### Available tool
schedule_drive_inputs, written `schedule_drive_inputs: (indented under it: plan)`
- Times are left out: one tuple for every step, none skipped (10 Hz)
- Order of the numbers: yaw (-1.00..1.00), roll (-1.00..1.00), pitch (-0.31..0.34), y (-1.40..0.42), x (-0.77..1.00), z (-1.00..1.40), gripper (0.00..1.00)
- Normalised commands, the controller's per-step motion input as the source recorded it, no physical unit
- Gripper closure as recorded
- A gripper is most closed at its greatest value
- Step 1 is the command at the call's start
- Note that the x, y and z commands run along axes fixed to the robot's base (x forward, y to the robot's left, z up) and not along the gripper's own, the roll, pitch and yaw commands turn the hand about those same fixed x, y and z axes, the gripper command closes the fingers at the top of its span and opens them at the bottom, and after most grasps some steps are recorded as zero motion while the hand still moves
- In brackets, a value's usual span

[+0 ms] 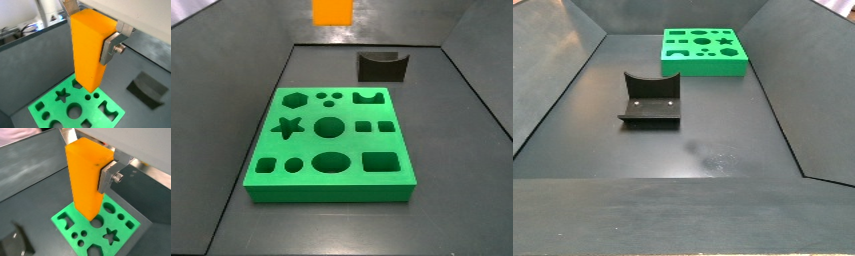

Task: Pick up the rectangle object. Move up. Move to above the board. Insert the rectangle object.
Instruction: Move to above the board, then insert the rectangle object.

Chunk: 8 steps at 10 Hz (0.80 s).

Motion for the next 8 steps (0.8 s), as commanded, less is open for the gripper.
schedule_drive_inputs:
  plan:
    - [-0.38, 0.01, 0.152, -0.13, 0.06, 0.06, 1.0]
    - [-0.22, 0.01, 0.135, -0.08, 0.06, 0.04, 1.0]
    - [0.0, 0.12, -0.019, -0.23, 0.0, 0.0, 1.0]
    - [0.0, 0.06, -0.006, -0.11, 0.0, 0.0, 1.0]
    - [-0.01, 0.2, -0.011, -0.37, 0.22, -0.46, 1.0]
    - [-0.06, 0.2, -0.117, -0.47, 0.27, -0.82, 1.0]
    - [-0.06, 0.13, -0.127, -0.49, 0.26, -0.94, 1.0]
    - [-0.07, 0.07, -0.14, -0.5, 0.21, -0.99, 1.0]
